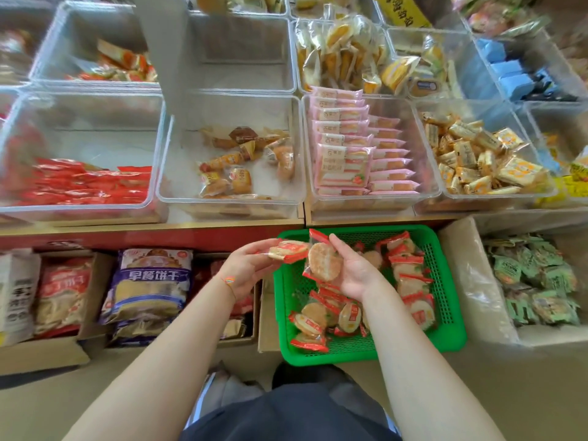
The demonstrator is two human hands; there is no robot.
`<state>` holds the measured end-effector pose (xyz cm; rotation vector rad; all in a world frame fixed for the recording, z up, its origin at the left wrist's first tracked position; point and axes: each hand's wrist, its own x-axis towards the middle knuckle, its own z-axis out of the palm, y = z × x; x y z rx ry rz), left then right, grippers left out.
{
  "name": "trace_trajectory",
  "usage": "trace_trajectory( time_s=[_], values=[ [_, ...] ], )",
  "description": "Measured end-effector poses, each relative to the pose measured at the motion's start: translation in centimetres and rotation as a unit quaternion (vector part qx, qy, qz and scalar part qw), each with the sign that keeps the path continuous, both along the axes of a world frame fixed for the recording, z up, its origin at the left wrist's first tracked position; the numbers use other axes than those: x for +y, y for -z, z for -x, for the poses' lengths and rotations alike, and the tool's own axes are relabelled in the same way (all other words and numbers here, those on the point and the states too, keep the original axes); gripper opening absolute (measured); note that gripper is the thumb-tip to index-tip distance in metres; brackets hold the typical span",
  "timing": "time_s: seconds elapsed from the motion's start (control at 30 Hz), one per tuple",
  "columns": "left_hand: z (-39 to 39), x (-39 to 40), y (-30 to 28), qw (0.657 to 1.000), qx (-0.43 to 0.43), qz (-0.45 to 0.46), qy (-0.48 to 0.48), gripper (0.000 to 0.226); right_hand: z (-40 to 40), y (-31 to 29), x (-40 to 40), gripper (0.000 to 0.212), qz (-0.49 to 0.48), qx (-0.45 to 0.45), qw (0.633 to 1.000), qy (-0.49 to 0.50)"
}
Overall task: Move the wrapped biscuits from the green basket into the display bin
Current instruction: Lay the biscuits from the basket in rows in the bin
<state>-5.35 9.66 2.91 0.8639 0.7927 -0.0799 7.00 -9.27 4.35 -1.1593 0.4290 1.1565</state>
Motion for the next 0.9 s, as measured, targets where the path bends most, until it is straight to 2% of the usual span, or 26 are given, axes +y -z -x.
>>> trace_trajectory(
  time_s=[0.1,0.2,0.3,0.37,0.43,0.5,0.6,0.67,0.73,0.9],
  values=[
    [2.6,3.2,-0.4,1.000,0.000,0.012,0.000,0.030,2.4,-0.4,2.6,0.050,-0.020,-0.008,0.999,-0.032],
    [5.6,7.7,-0.9,1.000,0.014,0.011,0.013,0.040,5.2,-0.7,6.3,0.045,-0.049,-0.012,0.997,0.052],
    [8.7,12.4,-1.9,0.999,0.037,-0.005,0.020,0.036,8.3,-1.1,11.3,0.039,0.032,-0.092,0.985,0.141],
    [10.6,15.3,-2.8,0.997,0.049,-0.034,0.040,0.031,10.6,-1.7,15.0,0.031,0.076,-0.151,0.975,0.144],
    [12.0,18.1,-3.7,0.992,0.068,-0.082,0.062,0.029,12.9,-2.7,18.8,0.022,0.155,-0.254,0.949,0.102],
    [13.2,20.3,-4.3,0.989,0.073,-0.104,0.076,0.029,15.1,-4.0,22.4,0.015,0.226,-0.390,0.893,0.016],
    [14.5,22.7,-5.2,0.991,0.026,-0.081,0.103,0.044,18.2,-5.9,26.9,0.027,0.220,-0.513,0.819,-0.135],
    [15.0,23.7,-5.8,0.992,-0.004,-0.064,0.111,0.051,19.4,-7.1,28.7,0.038,0.188,-0.511,0.814,-0.201],
    [15.3,24.5,-6.1,0.993,-0.019,-0.054,0.107,0.048,19.8,-7.7,29.3,0.040,0.156,-0.497,0.823,-0.228],
    [15.0,26.1,-6.1,0.994,-0.036,-0.075,0.072,0.024,18.1,-7.5,29.4,0.029,0.177,-0.512,0.825,-0.159]
  ],
)
